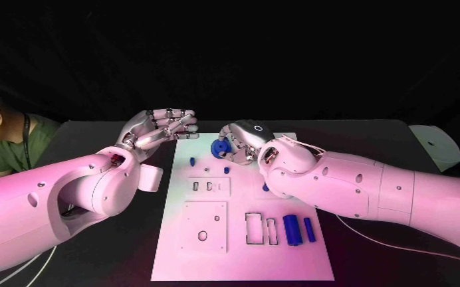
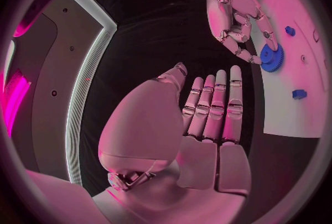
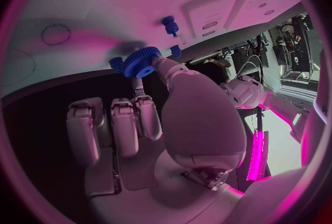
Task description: Assemble the parts on the task board
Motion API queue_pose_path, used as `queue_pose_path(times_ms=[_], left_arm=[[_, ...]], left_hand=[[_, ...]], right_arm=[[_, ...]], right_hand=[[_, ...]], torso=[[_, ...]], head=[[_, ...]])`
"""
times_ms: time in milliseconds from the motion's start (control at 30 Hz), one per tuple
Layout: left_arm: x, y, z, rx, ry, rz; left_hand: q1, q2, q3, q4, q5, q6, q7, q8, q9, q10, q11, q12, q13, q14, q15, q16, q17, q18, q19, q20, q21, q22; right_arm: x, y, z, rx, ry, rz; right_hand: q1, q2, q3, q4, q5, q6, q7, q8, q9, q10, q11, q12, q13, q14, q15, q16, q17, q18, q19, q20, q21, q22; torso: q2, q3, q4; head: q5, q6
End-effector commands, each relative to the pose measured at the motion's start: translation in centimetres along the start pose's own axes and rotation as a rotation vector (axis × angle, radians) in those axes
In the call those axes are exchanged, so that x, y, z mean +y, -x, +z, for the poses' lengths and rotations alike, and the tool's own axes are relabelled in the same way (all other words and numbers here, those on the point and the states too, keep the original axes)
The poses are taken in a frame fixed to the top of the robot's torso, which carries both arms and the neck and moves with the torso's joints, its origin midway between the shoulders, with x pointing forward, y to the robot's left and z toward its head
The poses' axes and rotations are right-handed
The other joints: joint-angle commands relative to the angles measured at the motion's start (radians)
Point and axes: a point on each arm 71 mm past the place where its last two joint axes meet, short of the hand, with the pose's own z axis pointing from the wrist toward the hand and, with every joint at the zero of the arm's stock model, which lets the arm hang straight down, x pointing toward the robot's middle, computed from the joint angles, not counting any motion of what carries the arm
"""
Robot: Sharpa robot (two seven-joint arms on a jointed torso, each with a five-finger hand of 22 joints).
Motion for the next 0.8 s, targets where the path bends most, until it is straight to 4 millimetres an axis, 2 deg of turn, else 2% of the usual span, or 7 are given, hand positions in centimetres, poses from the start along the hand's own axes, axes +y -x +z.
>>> queue_pose_path(times_ms=[33,367,567,700,767,800], left_arm=[[-0.14,-0.21,0.05,0.012,-0.010,-0.003],[-0.15,-0.16,0.02,0.010,-0.010,-0.002],[-0.15,-0.16,0.02,0.009,-0.009,-0.002],[-0.15,-0.13,0.01,0.008,-0.009,-0.002],[-0.15,-0.12,0.00,0.008,-0.009,-0.001],[-0.15,-0.12,0.00,0.008,-0.009,-0.001]], left_hand=[[0.001,-0.009,0.007,0.000,0.004,-0.002,0.028,-0.005,-0.001,0.001,0.006,-0.003,0.001,-0.009,0.000,-0.005,0.001,0.005,0.007,-0.002,-0.001,-0.001],[0.001,-0.009,0.007,0.000,0.004,-0.002,0.028,-0.005,-0.001,0.001,0.006,-0.003,0.001,-0.009,0.000,-0.005,0.001,0.005,0.007,-0.002,-0.001,-0.001],[0.001,-0.009,0.007,0.000,0.004,-0.002,0.028,-0.005,-0.001,0.001,0.006,-0.003,0.001,-0.009,0.000,-0.005,0.001,0.005,0.007,-0.002,-0.001,-0.001],[-0.001,-0.009,0.010,-0.001,0.004,-0.003,0.030,-0.008,-0.002,0.002,0.007,-0.007,0.001,-0.009,0.001,-0.009,0.004,0.005,0.008,-0.002,-0.002,-0.003],[-0.001,-0.009,0.010,-0.001,0.004,-0.003,0.030,-0.008,-0.002,0.002,0.007,-0.007,0.001,-0.009,0.001,-0.009,0.004,0.005,0.008,-0.002,-0.002,-0.003],[-0.001,-0.009,0.010,-0.001,0.004,-0.003,0.030,-0.008,-0.002,0.002,0.007,-0.007,0.001,-0.009,0.001,-0.009,0.004,0.005,0.008,-0.002,-0.002,-0.003]], right_arm=[[-0.08,-0.27,0.04,0.027,-0.005,-0.020],[-0.37,-0.62,0.11,0.062,-0.019,-0.033],[-0.22,-0.87,0.22,0.076,-0.015,-0.031],[-0.30,-0.90,0.25,0.075,-0.020,-0.027],[-0.39,-0.93,0.26,0.079,-0.025,-0.025],[-0.42,-0.95,0.26,0.081,-0.026,-0.024]], right_hand=[[-0.008,0.001,0.001,0.006,0.002,0.003,0.001,0.000,0.000,0.002,0.001,0.003,0.132,0.106,-0.009,0.003,0.263,-0.014,0.105,-0.006,0.005,0.263],[-0.016,-0.004,-0.001,0.009,-0.006,0.000,0.002,-0.004,-0.001,-0.001,0.002,0.000,0.128,0.106,-0.009,0.003,0.263,-0.014,0.105,-0.007,0.005,0.263],[-0.034,-0.015,-0.008,0.019,-0.017,-0.016,0.007,-0.018,-0.006,-0.007,0.006,-0.005,0.124,0.106,-0.005,0.003,0.263,-0.014,0.105,-0.005,0.005,0.263],[-0.074,-0.017,-0.036,0.050,-0.081,-0.065,0.022,-0.062,-0.020,-0.014,0.020,-0.012,0.118,0.106,0.007,0.003,0.263,-0.014,0.105,0.005,0.005,0.263],[-0.101,-0.006,-0.067,0.082,-0.085,-0.085,0.031,-0.086,-0.030,-0.017,0.029,-0.014,0.116,0.106,0.015,0.003,0.263,-0.014,0.105,0.012,0.005,0.263],[-0.105,-0.003,-0.073,0.088,-0.085,-0.085,0.032,-0.089,-0.031,-0.018,0.030,-0.014,0.116,0.106,0.016,0.003,0.263,-0.014,0.105,0.014,0.005,0.263]], torso=[[-0.001,0.0001,-0.0005],[-0.001,0.0010,-0.0016],[-0.001,0.0012,-0.0007],[0.000,0.0009,-0.0014],[0.000,0.0007,-0.0015],[0.000,0.0007,-0.0015]], head=[[0.000,-0.001],[0.000,-0.003],[-0.001,-0.004],[0.000,-0.004],[0.000,-0.003],[0.000,-0.003]])
